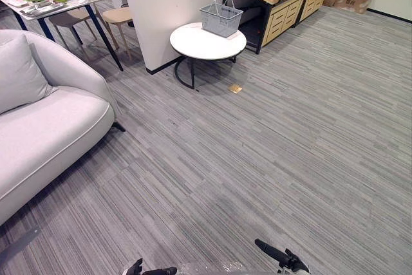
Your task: Pick vegetable in the basket
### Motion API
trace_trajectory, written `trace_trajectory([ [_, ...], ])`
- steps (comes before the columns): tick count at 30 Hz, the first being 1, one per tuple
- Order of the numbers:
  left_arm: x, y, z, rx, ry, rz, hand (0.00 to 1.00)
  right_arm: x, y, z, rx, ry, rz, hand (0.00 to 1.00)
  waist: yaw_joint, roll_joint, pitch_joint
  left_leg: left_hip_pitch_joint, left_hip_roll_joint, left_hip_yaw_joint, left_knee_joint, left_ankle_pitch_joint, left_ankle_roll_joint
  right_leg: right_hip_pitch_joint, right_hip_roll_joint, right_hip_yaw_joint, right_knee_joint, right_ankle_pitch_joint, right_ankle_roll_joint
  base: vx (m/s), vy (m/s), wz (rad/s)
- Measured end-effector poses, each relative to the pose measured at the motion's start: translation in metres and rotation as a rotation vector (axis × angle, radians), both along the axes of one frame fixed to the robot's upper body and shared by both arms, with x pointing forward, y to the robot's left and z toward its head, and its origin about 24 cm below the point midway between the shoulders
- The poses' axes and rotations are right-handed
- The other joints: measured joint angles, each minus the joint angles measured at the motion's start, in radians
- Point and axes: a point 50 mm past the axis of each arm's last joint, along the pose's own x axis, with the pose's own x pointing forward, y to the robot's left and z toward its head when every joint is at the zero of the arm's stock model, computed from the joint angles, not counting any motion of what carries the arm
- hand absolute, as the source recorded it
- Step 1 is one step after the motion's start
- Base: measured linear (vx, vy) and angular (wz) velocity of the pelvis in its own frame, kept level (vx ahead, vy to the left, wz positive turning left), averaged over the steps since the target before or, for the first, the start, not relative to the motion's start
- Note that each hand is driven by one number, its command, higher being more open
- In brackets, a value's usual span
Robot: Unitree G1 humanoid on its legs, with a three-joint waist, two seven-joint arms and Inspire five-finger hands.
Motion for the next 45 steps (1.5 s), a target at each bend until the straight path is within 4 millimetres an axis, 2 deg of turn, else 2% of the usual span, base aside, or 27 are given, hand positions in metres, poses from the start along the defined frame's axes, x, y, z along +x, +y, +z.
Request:
trace_trajectory([
  [19,0.001,0.003,0.001,0.006,-0.009,-0.002,1.00,0.001,0.004,0.000,0.003,0.004,0.064,1.00,0.003,-0.018,0.011,0.004,-0.006,0.004,0.008,-0.003,0.001,0.004,-0.006,0.004,0.001,0.006,0.001,0.00,0.000,0.00],
  [22,0.001,0.005,0.001,0.001,-0.014,0.010,1.00,0.000,0.005,-0.001,0.008,0.008,0.064,1.00,0.004,-0.022,0.016,-0.002,-0.009,0.005,0.054,-0.030,0.029,0.015,-0.012,0.007,0.003,0.008,0.002,-0.02,0.010,-0.04],
  [24,0.001,0.005,0.001,-0.005,-0.016,0.010,1.00,0.000,0.004,-0.001,0.010,0.005,0.064,1.00,0.006,-0.020,0.019,-0.019,-0.011,0.007,0.091,-0.046,0.036,0.007,-0.020,0.007,0.023,0.004,0.003,-0.05,0.030,-0.03],
  [25,0.001,0.004,0.001,-0.006,-0.018,0.010,1.00,0.000,0.004,0.000,0.010,0.003,0.064,1.00,0.006,-0.018,0.023,-0.026,-0.012,0.008,0.109,-0.054,0.041,-0.005,-0.026,0.007,0.053,-0.011,0.006,-0.06,0.044,-0.02],
  [29,-0.001,0.006,0.001,-0.005,-0.012,0.011,1.00,-0.003,0.000,0.000,0.014,-0.001,0.027,1.00,0.007,-0.023,0.042,-0.043,-0.034,0.004,0.190,-0.103,0.077,-0.091,-0.096,-0.027,0.320,-0.153,0.015,-0.07,0.049,0.04],
  [31,0.001,0.006,0.002,-0.004,-0.018,0.008,1.00,-0.004,-0.001,0.000,0.012,-0.005,0.017,1.00,0.007,-0.026,0.045,-0.044,-0.045,-0.002,0.221,-0.127,0.095,-0.130,-0.137,-0.060,0.444,-0.186,0.025,-0.06,0.049,0.13],
  [33,0.000,0.006,0.002,-0.004,-0.016,0.007,1.00,-0.002,-0.002,0.001,0.014,-0.017,0.010,1.00,0.010,-0.021,0.049,-0.038,-0.045,0.001,0.236,-0.141,0.106,-0.189,-0.173,-0.086,0.597,-0.187,0.023,-0.02,0.040,0.01],
  [35,0.000,0.010,0.003,0.008,-0.013,0.005,1.00,-0.002,-0.001,0.001,0.027,-0.025,-0.016,1.00,0.014,-0.036,0.061,0.001,-0.045,0.000,0.229,-0.153,0.110,-0.234,-0.210,-0.113,0.740,-0.184,0.014,0.02,0.012,-0.05],
  [38,-0.004,0.011,0.002,0.009,0.005,0.008,1.00,-0.002,-0.001,0.001,0.027,-0.030,-0.024,1.00,0.009,-0.038,0.061,0.032,-0.020,-0.014,0.218,-0.169,0.098,-0.253,-0.205,-0.116,0.753,-0.241,0.009,0.08,-0.039,0.05],
  [40,-0.002,0.010,0.002,0.007,0.002,0.007,1.00,0.001,-0.003,0.002,0.032,-0.040,-0.042,1.00,0.001,-0.031,0.063,0.030,0.012,-0.032,0.215,-0.176,0.088,-0.281,-0.192,-0.127,0.663,-0.242,0.013,0.20,-0.129,0.23],
  [41,-0.001,0.008,0.001,0.002,-0.001,0.009,1.00,0.003,-0.005,0.002,0.034,-0.048,-0.059,1.00,0.001,-0.019,0.069,0.036,0.045,-0.037,0.213,-0.183,0.064,-0.304,-0.173,-0.131,0.573,-0.228,0.017,0.20,-0.138,0.14],
  [43,-0.001,0.006,0.001,-0.003,0.000,0.013,1.00,0.007,-0.006,0.004,0.032,-0.061,-0.062,1.00,-0.002,-0.008,0.075,0.068,0.089,-0.038,0.186,-0.193,0.031,-0.333,-0.151,-0.142,0.409,-0.150,0.029,0.35,-0.223,0.10],
  [45,-0.004,0.007,0.001,-0.002,0.008,0.018,1.00,0.009,-0.006,0.004,0.031,-0.069,-0.063,1.00,-0.008,-0.011,0.076,0.137,0.120,-0.028,0.137,-0.214,-0.020,-0.368,-0.152,-0.145,0.249,-0.023,0.044,0.51,-0.342,0.07],
])
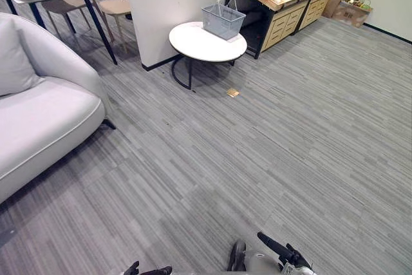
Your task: Pick vegetable in the basket
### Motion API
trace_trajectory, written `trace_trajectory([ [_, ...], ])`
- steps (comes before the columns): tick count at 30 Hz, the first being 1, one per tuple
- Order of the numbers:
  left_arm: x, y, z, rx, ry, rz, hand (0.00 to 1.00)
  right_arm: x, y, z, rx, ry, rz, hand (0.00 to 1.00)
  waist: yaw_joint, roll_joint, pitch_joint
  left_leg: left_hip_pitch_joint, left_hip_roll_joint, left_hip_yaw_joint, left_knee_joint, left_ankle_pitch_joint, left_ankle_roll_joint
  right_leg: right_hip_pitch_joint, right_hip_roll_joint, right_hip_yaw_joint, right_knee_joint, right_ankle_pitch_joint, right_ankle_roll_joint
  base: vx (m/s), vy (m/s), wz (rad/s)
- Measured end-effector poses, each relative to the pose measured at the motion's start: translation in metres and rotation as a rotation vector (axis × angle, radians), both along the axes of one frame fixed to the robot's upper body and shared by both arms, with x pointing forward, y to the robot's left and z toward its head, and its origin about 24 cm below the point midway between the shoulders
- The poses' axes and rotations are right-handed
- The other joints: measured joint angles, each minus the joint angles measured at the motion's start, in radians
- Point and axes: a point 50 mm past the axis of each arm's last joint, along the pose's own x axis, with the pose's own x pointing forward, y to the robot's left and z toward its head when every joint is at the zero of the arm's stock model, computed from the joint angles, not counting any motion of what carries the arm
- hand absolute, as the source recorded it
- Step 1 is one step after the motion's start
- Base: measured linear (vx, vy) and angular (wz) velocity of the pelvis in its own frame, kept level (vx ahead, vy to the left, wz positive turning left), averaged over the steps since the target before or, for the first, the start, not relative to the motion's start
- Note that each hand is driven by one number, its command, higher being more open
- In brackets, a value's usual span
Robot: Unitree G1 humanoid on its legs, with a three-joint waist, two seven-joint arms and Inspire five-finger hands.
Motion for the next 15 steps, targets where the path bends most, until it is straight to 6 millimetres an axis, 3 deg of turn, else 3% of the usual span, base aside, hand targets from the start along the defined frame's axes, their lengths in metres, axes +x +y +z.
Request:
trace_trajectory([
  [1,-0.001,0.000,0.000,0.000,0.003,0.002,1.00,0.001,0.000,0.000,-0.001,-0.003,0.000,1.00,-0.003,0.000,0.000,0.018,0.005,0.002,-0.012,-0.008,-0.014,-0.007,-0.004,0.001,-0.020,0.019,-0.002,0.55,-0.394,0.14],
  [2,-0.003,-0.003,-0.001,-0.008,0.009,0.006,1.00,0.002,-0.001,0.001,-0.002,-0.014,-0.005,1.00,-0.018,0.010,0.003,0.056,0.029,0.001,-0.035,-0.018,-0.029,-0.007,0.001,0.001,0.008,0.142,-0.021,0.47,-0.336,0.17],
  [3,-0.005,-0.005,-0.002,-0.014,0.016,0.006,1.00,0.004,-0.001,0.002,-0.002,-0.024,-0.004,1.00,-0.021,0.014,0.001,0.067,0.042,0.001,-0.038,-0.017,-0.032,-0.014,0.010,0.000,0.040,0.163,-0.049,0.61,-0.405,0.15],
  [4,-0.003,-0.012,-0.004,-0.033,0.016,0.005,1.00,0.010,-0.007,0.005,-0.023,-0.050,-0.005,1.00,-0.020,0.049,0.001,0.068,0.074,0.007,-0.030,0.003,-0.059,-0.058,0.022,-0.006,0.158,0.069,-0.085,0.61,-0.389,0.05],
  [5,-0.004,-0.014,-0.004,-0.040,0.018,0.004,1.00,0.011,-0.010,0.006,-0.022,-0.064,-0.032,1.00,-0.023,0.055,0.001,0.079,0.089,0.000,-0.020,0.035,-0.083,-0.087,0.011,-0.007,0.286,-0.017,-0.110,0.71,-0.461,0.03],
  [7,-0.007,-0.016,-0.005,-0.044,0.028,0.013,1.00,0.008,-0.011,0.005,-0.010,-0.059,-0.067,1.00,-0.028,0.063,-0.012,0.075,0.120,-0.021,0.064,0.075,-0.111,-0.083,0.016,-0.016,0.384,-0.131,-0.131,0.63,-0.427,0.06],
  [8,-0.008,-0.017,-0.005,-0.047,0.029,0.018,1.00,0.007,-0.012,0.005,-0.010,-0.058,-0.066,1.00,-0.028,0.069,-0.021,0.052,0.130,-0.029,0.110,0.084,-0.117,-0.077,0.025,-0.020,0.385,-0.151,-0.134,0.64,-0.431,0.01],
  [10,-0.009,-0.019,-0.006,-0.056,0.027,0.033,1.00,0.006,-0.014,0.005,-0.014,-0.056,-0.066,1.00,-0.028,0.084,-0.032,-0.048,0.155,-0.057,0.309,0.162,-0.118,-0.035,0.067,-0.026,0.331,-0.179,-0.143,0.45,-0.295,-0.06],
  [11,-0.008,-0.019,-0.006,-0.061,0.020,0.055,1.00,0.005,-0.014,0.005,-0.016,-0.051,-0.064,1.00,-0.028,0.089,-0.034,-0.112,0.169,-0.061,0.436,0.230,-0.106,-0.001,0.090,-0.026,0.287,-0.180,-0.144,0.34,-0.219,-0.14],
  [12,-0.006,-0.019,-0.005,-0.072,0.003,0.079,1.00,0.001,-0.014,0.004,-0.020,-0.039,-0.055,1.00,-0.025,0.085,-0.029,-0.201,0.193,-0.064,0.636,0.255,-0.108,0.061,0.123,-0.021,0.218,-0.176,-0.149,0.42,-0.268,-0.18],
  [13,-0.004,-0.019,-0.005,-0.076,-0.012,0.088,1.00,-0.002,-0.014,0.003,-0.023,-0.031,-0.050,1.00,-0.022,0.087,-0.028,-0.240,0.206,-0.058,0.741,0.235,-0.103,0.098,0.142,-0.019,0.185,-0.173,-0.154,0.48,-0.273,-0.30],
  [15,0.003,-0.013,-0.001,-0.064,-0.053,0.089,1.00,-0.013,-0.010,-0.001,-0.014,0.016,-0.039,1.00,-0.008,0.070,-0.021,-0.322,0.221,0.019,0.975,0.127,-0.068,0.257,0.188,0.018,0.079,-0.167,-0.161,0.39,-0.190,-0.47],
])
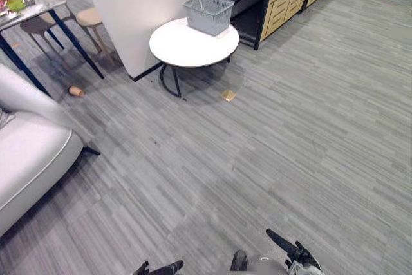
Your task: Pick vegetable in the basket
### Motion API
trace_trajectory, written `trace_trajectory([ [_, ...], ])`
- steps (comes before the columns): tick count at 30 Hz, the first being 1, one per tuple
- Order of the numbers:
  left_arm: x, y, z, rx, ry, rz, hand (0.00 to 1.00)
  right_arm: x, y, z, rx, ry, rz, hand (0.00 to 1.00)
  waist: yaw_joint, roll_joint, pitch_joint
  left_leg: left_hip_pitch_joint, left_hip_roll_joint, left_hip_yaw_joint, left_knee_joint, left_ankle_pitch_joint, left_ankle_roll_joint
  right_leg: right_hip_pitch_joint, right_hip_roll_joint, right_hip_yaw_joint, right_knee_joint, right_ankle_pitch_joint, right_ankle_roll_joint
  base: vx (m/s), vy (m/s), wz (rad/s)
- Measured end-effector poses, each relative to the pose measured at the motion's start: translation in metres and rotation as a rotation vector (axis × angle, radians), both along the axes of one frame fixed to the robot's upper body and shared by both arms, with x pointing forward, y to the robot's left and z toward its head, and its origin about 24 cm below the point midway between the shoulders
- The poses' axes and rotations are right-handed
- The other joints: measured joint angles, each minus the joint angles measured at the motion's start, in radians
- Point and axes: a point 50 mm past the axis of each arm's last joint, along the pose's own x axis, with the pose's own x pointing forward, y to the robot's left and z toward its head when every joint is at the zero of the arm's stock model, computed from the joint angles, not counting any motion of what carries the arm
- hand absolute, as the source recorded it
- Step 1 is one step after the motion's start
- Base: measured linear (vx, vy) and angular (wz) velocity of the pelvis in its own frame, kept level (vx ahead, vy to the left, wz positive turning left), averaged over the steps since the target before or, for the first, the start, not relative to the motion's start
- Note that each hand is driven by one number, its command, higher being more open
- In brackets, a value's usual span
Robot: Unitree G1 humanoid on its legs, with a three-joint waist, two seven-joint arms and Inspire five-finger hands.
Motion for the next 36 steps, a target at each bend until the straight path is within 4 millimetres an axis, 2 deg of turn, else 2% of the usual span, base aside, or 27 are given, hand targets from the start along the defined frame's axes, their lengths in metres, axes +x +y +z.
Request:
trace_trajectory([
  [2,0.005,0.002,0.002,0.008,-0.028,0.002,1.00,-0.002,0.002,-0.001,0.006,0.008,0.000,1.00,0.010,-0.010,0.005,-0.054,-0.013,0.047,0.019,-0.055,0.013,0.077,0.009,0.031,-0.058,0.003,0.004,0.32,-0.086,-0.48],
  [3,0.008,0.004,0.004,0.013,-0.051,0.012,1.00,-0.002,0.004,-0.002,0.014,0.014,0.000,1.00,0.013,-0.019,0.010,-0.110,-0.037,0.066,-0.017,-0.094,0.008,0.122,0.006,0.052,-0.093,0.007,0.010,0.38,-0.026,-0.55],
  [4,0.012,0.006,0.005,0.014,-0.071,0.032,1.00,-0.003,0.006,-0.003,0.021,0.021,0.001,1.00,0.017,-0.028,0.017,-0.154,-0.064,0.080,-0.105,-0.127,0.003,0.160,-0.005,0.071,-0.124,0.010,0.015,0.28,0.031,-0.47],
  [5,0.013,0.007,0.006,0.016,-0.080,0.037,1.00,-0.003,0.007,-0.003,0.025,0.022,0.000,1.00,0.018,-0.034,0.020,-0.173,-0.078,0.084,-0.166,-0.135,0.003,0.176,-0.014,0.078,-0.134,0.010,0.015,0.31,0.111,-0.47],
  [6,0.017,0.009,0.008,0.018,-0.102,0.033,1.00,-0.003,0.010,-0.003,0.032,0.019,-0.002,1.00,0.019,-0.048,0.029,-0.192,-0.117,0.087,-0.327,-0.134,0.005,0.212,-0.038,0.084,-0.160,0.009,0.023,0.25,0.124,-0.38],
  [7,0.019,0.010,0.009,0.021,-0.112,0.026,1.00,-0.006,0.012,-0.004,0.037,0.025,-0.004,1.00,0.018,-0.059,0.030,-0.203,-0.165,0.080,-0.531,-0.088,0.013,0.244,-0.065,0.085,-0.195,0.008,0.052,0.32,0.184,-0.31],
  [8,0.021,0.009,0.009,0.019,-0.115,0.024,1.00,-0.009,0.010,-0.004,0.037,0.029,-0.018,1.00,0.017,-0.056,0.030,-0.209,-0.190,0.065,-0.689,-0.018,0.017,0.265,-0.075,0.085,-0.221,0.007,0.074,0.24,0.158,-0.18],
  [9,0.021,0.009,0.009,0.018,-0.115,0.023,1.00,-0.010,0.010,-0.004,0.036,0.031,-0.024,1.00,0.021,-0.055,0.030,-0.211,-0.203,0.055,-0.744,0.075,0.023,0.279,-0.081,0.089,-0.237,0.005,0.089,0.43,0.264,-0.13],
  [10,0.024,0.014,0.010,0.029,-0.119,0.020,1.00,-0.012,0.014,-0.005,0.043,0.036,-0.019,1.00,0.034,-0.070,0.027,-0.191,-0.239,0.043,-0.789,0.173,0.067,0.300,-0.102,0.109,-0.258,-0.002,0.106,0.40,0.219,-0.04],
  [11,0.028,0.016,0.012,0.038,-0.126,0.017,1.00,-0.010,0.018,-0.005,0.052,0.032,-0.012,1.00,0.034,-0.085,0.029,-0.194,-0.252,0.044,-0.793,0.167,0.073,0.296,-0.113,0.109,-0.256,0.005,0.107,0.48,0.258,0.09],
  [12,0.032,0.020,0.013,0.051,-0.131,0.014,1.00,-0.007,0.021,-0.005,0.059,0.026,0.009,1.00,0.035,-0.107,0.036,-0.203,-0.262,0.046,-0.776,0.165,0.092,0.287,-0.133,0.116,-0.249,0.031,0.123,0.30,0.165,0.14],
  [14,0.026,0.025,0.012,0.057,-0.102,0.043,1.00,-0.007,0.028,-0.006,0.073,0.028,0.033,1.00,0.048,-0.129,0.028,-0.185,-0.263,0.074,-0.763,0.149,0.117,0.276,-0.150,0.167,-0.212,0.072,0.146,0.38,0.215,-0.08],
  [16,0.025,0.025,0.011,0.057,-0.096,0.047,1.00,-0.006,0.030,-0.006,0.079,0.022,0.048,1.00,0.059,-0.131,0.025,-0.147,-0.259,0.098,-0.764,0.141,0.129,0.276,-0.158,0.202,-0.181,0.099,0.147,0.31,0.139,-0.41],
  [17,0.021,0.026,0.011,0.063,-0.084,0.050,1.00,-0.003,0.035,-0.006,0.092,0.012,0.054,1.00,0.064,-0.136,0.015,-0.121,-0.260,0.126,-0.753,0.126,0.144,0.276,-0.171,0.221,-0.162,0.112,0.148,0.26,0.085,-0.60],
  [18,0.020,0.027,0.011,0.064,-0.081,0.050,1.00,-0.001,0.037,-0.005,0.095,0.006,0.061,1.00,0.064,-0.141,0.007,-0.116,-0.259,0.134,-0.743,0.113,0.144,0.276,-0.176,0.225,-0.158,0.114,0.149,0.27,0.082,-0.74],
  [19,0.018,0.026,0.010,0.061,-0.071,0.049,1.00,0.001,0.037,-0.005,0.094,0.000,0.082,1.00,0.064,-0.135,-0.011,-0.112,-0.258,0.143,-0.730,0.084,0.132,0.263,-0.181,0.243,-0.139,0.119,0.152,0.18,0.072,-0.55],
  [21,0.018,0.022,0.009,0.050,-0.066,0.042,1.00,0.001,0.032,-0.004,0.085,-0.001,0.082,1.00,0.058,-0.117,-0.021,-0.097,-0.256,0.149,-0.744,0.063,0.128,0.226,-0.189,0.255,-0.072,0.118,0.153,0.16,0.078,-0.33],
  [24,0.017,0.019,0.008,0.041,-0.060,0.028,1.00,-0.010,0.024,-0.006,0.072,0.030,0.046,1.00,0.056,-0.107,-0.027,-0.037,-0.287,0.146,-0.814,0.053,0.136,0.128,-0.223,0.257,0.162,0.115,0.156,0.15,0.106,0.05],
  [25,0.015,0.019,0.007,0.042,-0.056,0.029,1.00,-0.014,0.022,-0.007,0.070,0.037,0.030,1.00,0.054,-0.113,-0.029,-0.010,-0.307,0.141,-0.830,0.034,0.140,0.088,-0.251,0.259,0.278,0.115,0.156,0.22,0.133,0.20],
  [26,0.014,0.020,0.007,0.044,-0.052,0.030,1.00,-0.016,0.022,-0.007,0.071,0.039,0.019,1.00,0.054,-0.117,-0.031,0.004,-0.319,0.138,-0.835,0.022,0.141,0.071,-0.267,0.260,0.333,0.120,0.155,0.19,0.094,0.25],
  [28,0.007,0.021,0.006,0.046,-0.029,0.035,1.00,-0.017,0.021,-0.007,0.070,0.036,-0.019,1.00,0.044,-0.127,-0.037,0.060,-0.356,0.125,-0.855,0.003,0.161,0.044,-0.321,0.240,0.472,0.187,0.150,0.20,0.063,0.24],
  [29,0.000,0.021,0.005,0.046,-0.012,0.039,1.00,-0.018,0.017,-0.006,0.060,0.035,-0.025,1.00,0.038,-0.117,-0.037,0.098,-0.358,0.117,-0.879,-0.004,0.166,0.033,-0.333,0.214,0.535,0.181,0.147,0.22,0.060,0.14],
  [32,-0.008,0.020,0.003,0.041,0.021,0.044,1.00,-0.013,0.015,-0.004,0.054,0.011,-0.033,1.00,0.035,-0.107,-0.035,0.189,-0.330,0.099,-0.949,-0.006,0.161,-0.054,-0.315,0.106,0.663,-0.031,0.148,0.16,0.012,0.05],
  [34,-0.011,0.016,0.001,0.031,0.042,0.024,1.00,-0.010,0.013,-0.003,0.052,-0.015,-0.054,1.00,0.026,-0.086,-0.032,0.230,-0.288,0.094,-0.964,-0.013,0.145,-0.106,-0.277,0.051,0.624,-0.105,0.136,0.14,-0.066,0.12],
  [36,-0.012,0.014,0.000,0.030,0.046,0.009,1.00,-0.008,0.012,-0.002,0.049,-0.026,-0.055,1.00,0.011,-0.073,-0.029,0.257,-0.246,0.080,-0.973,-0.027,0.118,-0.168,-0.241,0.033,0.470,-0.121,0.137,0.16,-0.159,0.23],
])
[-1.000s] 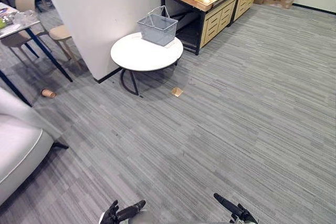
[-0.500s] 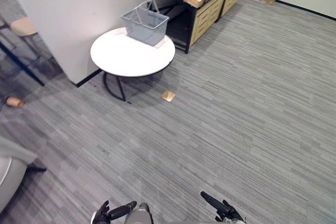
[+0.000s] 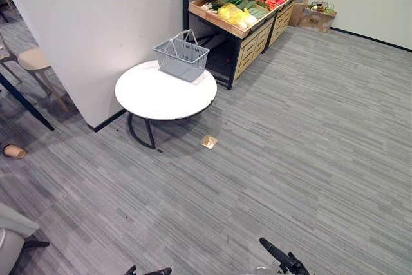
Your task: Pick vegetable in the basket
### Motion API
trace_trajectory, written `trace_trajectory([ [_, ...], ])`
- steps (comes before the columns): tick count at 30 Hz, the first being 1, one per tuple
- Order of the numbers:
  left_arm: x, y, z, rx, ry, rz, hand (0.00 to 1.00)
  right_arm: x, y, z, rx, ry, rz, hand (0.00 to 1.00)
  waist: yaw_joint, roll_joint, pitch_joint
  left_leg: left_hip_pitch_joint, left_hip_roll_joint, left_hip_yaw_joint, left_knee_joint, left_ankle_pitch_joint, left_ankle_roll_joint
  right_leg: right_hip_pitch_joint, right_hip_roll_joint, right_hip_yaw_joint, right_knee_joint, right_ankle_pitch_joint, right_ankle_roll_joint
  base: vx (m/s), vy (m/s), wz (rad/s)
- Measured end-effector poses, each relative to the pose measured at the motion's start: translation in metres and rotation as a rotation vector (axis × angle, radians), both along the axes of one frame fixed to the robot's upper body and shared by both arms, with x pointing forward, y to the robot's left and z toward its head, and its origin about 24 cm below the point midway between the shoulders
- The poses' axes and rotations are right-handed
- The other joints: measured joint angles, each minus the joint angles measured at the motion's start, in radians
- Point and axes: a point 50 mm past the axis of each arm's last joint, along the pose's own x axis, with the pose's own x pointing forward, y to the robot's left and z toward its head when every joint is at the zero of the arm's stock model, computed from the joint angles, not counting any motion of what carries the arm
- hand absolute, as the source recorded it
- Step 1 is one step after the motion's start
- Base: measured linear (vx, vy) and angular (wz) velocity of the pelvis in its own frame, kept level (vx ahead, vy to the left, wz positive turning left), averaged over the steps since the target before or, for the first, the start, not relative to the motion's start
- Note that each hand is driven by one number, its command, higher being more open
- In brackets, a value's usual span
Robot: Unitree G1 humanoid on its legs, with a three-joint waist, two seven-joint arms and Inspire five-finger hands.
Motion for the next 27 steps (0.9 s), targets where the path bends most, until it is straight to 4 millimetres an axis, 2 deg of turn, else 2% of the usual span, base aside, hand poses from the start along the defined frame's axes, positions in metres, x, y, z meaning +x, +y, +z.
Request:
trace_trajectory([
  [1,0.000,0.000,0.000,0.000,0.001,-0.002,1.00,0.000,0.000,0.000,0.002,-0.001,-0.006,1.00,-0.001,0.001,0.000,0.005,0.009,-0.006,-0.001,-0.007,-0.011,-0.013,0.007,0.002,-0.066,0.006,0.003,0.15,-0.291,0.29],
  [2,0.000,0.000,0.000,0.000,0.000,-0.003,1.00,-0.001,-0.001,0.000,0.008,-0.003,-0.033,1.00,-0.001,0.001,0.002,0.021,0.028,-0.020,-0.011,-0.031,-0.041,-0.034,0.025,0.030,-0.269,0.077,0.012,0.12,-0.291,0.26],
  [3,0.000,0.000,0.000,0.001,0.000,-0.002,1.00,-0.001,-0.001,0.000,0.010,-0.003,-0.039,1.00,-0.001,-0.002,0.003,0.029,0.031,-0.030,-0.012,-0.046,-0.055,-0.036,0.029,0.047,-0.357,0.119,0.018,0.22,-0.407,0.42],
  [4,0.000,-0.001,-0.001,-0.002,0.005,-0.001,1.00,-0.004,0.000,-0.001,0.019,0.000,-0.067,1.00,-0.008,-0.001,0.005,0.054,0.043,-0.054,-0.021,-0.068,-0.070,-0.011,0.042,0.054,-0.425,0.275,0.038,0.32,-0.359,0.41],
  [5,0.002,-0.008,-0.002,-0.022,0.004,0.002,1.00,-0.006,-0.007,0.000,0.014,-0.002,-0.104,1.00,-0.001,0.026,0.012,0.085,0.062,-0.079,-0.028,-0.074,-0.092,0.018,0.069,0.023,-0.422,0.268,0.021,0.36,-0.338,0.40],
  [6,0.003,-0.011,-0.002,-0.030,-0.001,0.003,1.00,-0.006,-0.009,0.000,0.008,-0.009,-0.117,1.00,0.001,0.035,0.013,0.082,0.056,-0.094,-0.015,-0.072,-0.090,0.015,0.071,0.016,-0.404,0.254,0.021,0.41,-0.254,0.31],
  [7,0.004,-0.017,-0.003,-0.042,-0.013,-0.006,1.00,-0.006,-0.012,0.001,0.000,-0.020,-0.142,1.00,-0.005,0.050,0.016,0.089,0.045,-0.097,-0.007,-0.060,-0.074,0.009,0.069,-0.001,-0.341,0.225,0.012,0.37,-0.187,0.34],
  [8,0.010,-0.016,-0.002,-0.039,-0.026,-0.013,1.00,-0.005,-0.013,0.002,0.001,-0.026,-0.155,1.00,-0.011,0.054,0.018,0.102,0.056,-0.092,-0.010,-0.042,-0.072,-0.040,0.040,-0.013,-0.196,0.184,-0.005,0.34,-0.184,0.29],
  [9,0.013,-0.016,-0.001,-0.035,-0.036,-0.015,1.00,-0.002,-0.014,0.003,0.000,-0.041,-0.158,1.00,-0.010,0.050,0.023,0.108,0.059,-0.095,-0.009,-0.039,-0.070,-0.084,0.024,-0.013,-0.113,0.161,-0.010,0.26,-0.227,0.16],
  [10,0.009,-0.012,-0.001,-0.027,-0.030,-0.006,1.00,-0.002,-0.012,0.004,0.000,-0.048,-0.148,1.00,-0.011,0.036,0.018,0.119,0.063,-0.102,-0.011,-0.043,-0.074,-0.086,0.028,-0.004,-0.183,0.120,-0.014,0.20,-0.290,0.06],
  [11,0.008,-0.010,-0.001,-0.022,-0.027,0.004,1.00,-0.005,-0.006,0.003,0.013,-0.046,-0.148,1.00,-0.011,0.030,0.012,0.121,0.064,-0.107,-0.011,-0.049,-0.078,-0.074,0.030,-0.014,-0.203,0.124,-0.038,0.27,-0.327,0.26],
  [12,0.006,-0.016,-0.002,-0.034,-0.021,0.017,1.00,-0.006,-0.011,0.003,0.007,-0.045,-0.162,1.00,-0.023,0.054,0.001,0.122,0.101,-0.125,-0.006,-0.052,-0.077,-0.052,0.058,-0.047,-0.213,0.094,-0.036,0.26,-0.264,0.28],
  [14,0.007,-0.018,-0.003,-0.044,-0.026,0.021,1.00,-0.007,-0.012,0.003,0.004,-0.042,-0.165,1.00,-0.026,0.063,0.000,0.107,0.137,-0.143,0.057,-0.049,-0.083,-0.024,0.091,-0.063,-0.214,0.062,-0.047,0.34,-0.242,0.15],
  [16,0.006,-0.017,-0.002,-0.042,-0.027,0.022,1.00,-0.010,-0.012,0.001,0.009,-0.025,-0.166,1.00,-0.026,0.064,-0.005,0.066,0.152,-0.173,0.186,-0.032,-0.122,0.017,0.112,-0.067,-0.237,0.042,-0.063,0.36,-0.225,0.00],
  [17,0.007,-0.016,-0.002,-0.040,-0.032,0.022,1.00,-0.012,-0.012,0.001,0.009,-0.015,-0.161,1.00,-0.026,0.065,-0.010,-0.001,0.159,-0.210,0.342,-0.006,-0.169,0.054,0.129,-0.070,-0.272,0.036,-0.067,0.31,-0.159,-0.03],
  [18,0.009,-0.016,-0.002,-0.039,-0.034,0.020,1.00,-0.012,-0.012,0.001,0.008,-0.014,-0.155,1.00,-0.026,0.067,-0.010,-0.042,0.161,-0.230,0.428,0.023,-0.212,0.074,0.137,-0.070,-0.291,0.035,-0.069,0.38,-0.179,-0.11],
  [19,0.010,-0.016,-0.002,-0.040,-0.037,0.023,1.00,-0.012,-0.013,0.001,0.003,-0.009,-0.136,1.00,-0.026,0.071,-0.010,-0.113,0.168,-0.240,0.591,0.115,-0.235,0.124,0.156,-0.066,-0.339,0.035,-0.071,0.46,-0.155,-0.19],
  [20,0.007,-0.015,-0.002,-0.041,-0.031,0.031,1.00,-0.013,-0.013,0.000,0.003,-0.002,-0.132,1.00,-0.024,0.068,-0.005,-0.176,0.191,-0.214,0.767,0.137,-0.231,0.186,0.175,-0.059,-0.397,0.038,-0.076,0.46,-0.136,-0.23],
  [21,0.007,-0.014,-0.002,-0.040,-0.032,0.036,1.00,-0.014,-0.012,0.000,0.004,0.005,-0.131,1.00,-0.022,0.068,-0.004,-0.205,0.202,-0.191,0.847,0.121,-0.212,0.220,0.184,-0.053,-0.425,0.041,-0.078,0.47,-0.093,-0.29],
  [23,0.009,-0.008,0.001,-0.033,-0.061,0.071,1.00,-0.018,-0.008,-0.003,0.016,0.034,-0.107,1.00,-0.002,0.043,0.010,-0.288,0.216,-0.043,1.018,-0.007,-0.120,0.357,0.186,-0.004,-0.523,0.049,-0.082,0.39,-0.013,-0.47],
  [25,0.014,-0.005,0.003,-0.025,-0.093,0.091,1.00,-0.018,-0.005,-0.004,0.029,0.046,-0.102,1.00,0.010,0.023,0.018,-0.356,0.188,0.031,1.013,-0.083,-0.082,0.413,0.157,0.021,-0.556,0.053,-0.078,0.33,0.087,-0.47],
  [26,0.019,-0.002,0.006,-0.019,-0.126,0.087,1.00,-0.015,-0.002,-0.005,0.039,0.048,-0.099,1.00,0.011,0.008,0.031,-0.433,0.146,0.085,0.898,-0.132,-0.061,0.446,0.118,0.036,-0.556,0.055,-0.074,0.34,0.159,-0.38],
  [27,0.021,-0.002,0.007,-0.021,-0.139,0.082,1.00,-0.016,-0.002,-0.005,0.040,0.048,-0.100,1.00,0.012,0.007,0.033,-0.455,0.126,0.098,0.813,-0.133,-0.056,0.456,0.103,0.041,-0.552,0.057,-0.070,0.41,0.231,-0.39],
])
